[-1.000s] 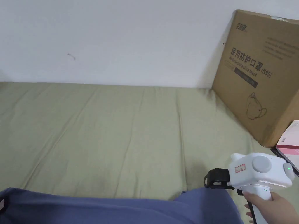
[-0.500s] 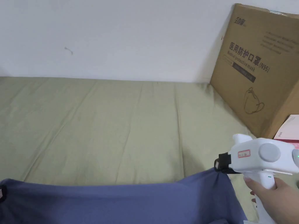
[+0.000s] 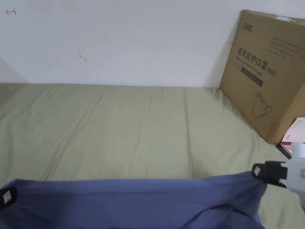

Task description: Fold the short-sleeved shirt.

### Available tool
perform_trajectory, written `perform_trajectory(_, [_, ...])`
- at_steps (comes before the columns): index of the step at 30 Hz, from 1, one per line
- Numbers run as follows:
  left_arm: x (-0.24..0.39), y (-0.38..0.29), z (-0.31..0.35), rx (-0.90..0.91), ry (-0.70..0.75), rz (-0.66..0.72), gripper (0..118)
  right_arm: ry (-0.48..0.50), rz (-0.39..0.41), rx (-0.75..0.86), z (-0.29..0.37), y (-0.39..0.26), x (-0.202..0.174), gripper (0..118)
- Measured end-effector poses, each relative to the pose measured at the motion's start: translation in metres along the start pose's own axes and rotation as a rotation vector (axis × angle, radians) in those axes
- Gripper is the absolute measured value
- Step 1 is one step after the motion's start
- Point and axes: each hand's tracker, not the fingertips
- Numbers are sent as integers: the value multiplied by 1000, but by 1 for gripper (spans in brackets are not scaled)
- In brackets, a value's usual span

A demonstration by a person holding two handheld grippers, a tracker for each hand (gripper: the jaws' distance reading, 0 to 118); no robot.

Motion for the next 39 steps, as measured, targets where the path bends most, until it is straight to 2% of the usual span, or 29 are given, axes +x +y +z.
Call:
perform_trajectory(4, [-9, -48, 25, -99, -22, 64, 2, -16, 63, -75, 40, -54, 9, 3])
perform_trajectory(6, [-13, -72, 27, -171, -16, 53, 2, -40, 94, -146, 44, -82, 15, 3])
perform_trajectory(10, [-13, -108, 18, -272, 19, -2, 3, -70, 77, -259, 26, -126, 33, 3])
perform_trajectory(12, [-13, -120, 13, -289, 37, -34, 9, -108, 106, -278, 11, -142, 48, 4])
perform_trajectory(14, [-14, -126, 9, -305, 123, -45, 23, -124, 128, -261, 8, -151, 50, 8])
perform_trajectory(15, [-19, -127, 10, -300, 131, -35, 29, -120, 121, -253, 9, -150, 53, 18])
perform_trajectory(16, [-20, -125, 14, -285, 119, -21, 34, -122, 107, -240, 10, -148, 54, 37])
perform_trajectory(17, [-20, -121, 18, -265, 128, -19, 45, -132, 97, -231, 12, -146, 54, 67])
perform_trajectory(18, [-18, -116, 23, -232, 158, -26, 64, -142, 86, -209, 16, -143, 53, 90])
perform_trajectory(19, [-14, -112, 30, -209, 165, -26, 90, -134, 77, -185, 21, -139, 52, 103])
perform_trajectory(20, [-10, -105, 36, -175, 160, -24, 118, -115, 71, -147, 31, -134, 50, 110])
perform_trajectory(23, [15, -85, 66, 4, 80, -42, 115, -50, 69, -19, 60, -115, 32, 110])
perform_trajectory(27, [64, -66, 98, 288, 37, -105, 115, 34, 103, 290, 112, -93, -18, 110])
perform_trajectory(29, [89, -62, 106, 412, 26, -146, 118, 91, 149, 402, 125, -87, -48, 113])
perform_trajectory(33, [134, -62, 104, 575, 62, -220, 118, 101, 186, 552, 124, -89, -100, 116])
perform_trajectory(34, [141, -63, 101, 588, 67, -223, 117, 101, 192, 587, 123, -92, -109, 116])
perform_trajectory(35, [145, -62, 98, 597, 72, -226, 109, 83, 205, 598, 122, -95, -118, 115])
perform_trajectory(36, [151, -63, 95, 603, 70, -228, 94, 65, 218, 606, 119, -96, -126, 112])
perform_trajectory(37, [154, -64, 94, 601, 62, -232, 63, 74, 229, 599, 118, -97, -130, 103])
perform_trajectory(38, [158, -64, 92, 599, 60, -240, 10, 91, 244, 596, 119, -98, -133, 66])
perform_trajectory(39, [163, -62, 89, 587, 76, -248, 0, 91, 255, 599, 120, -99, -136, 20])
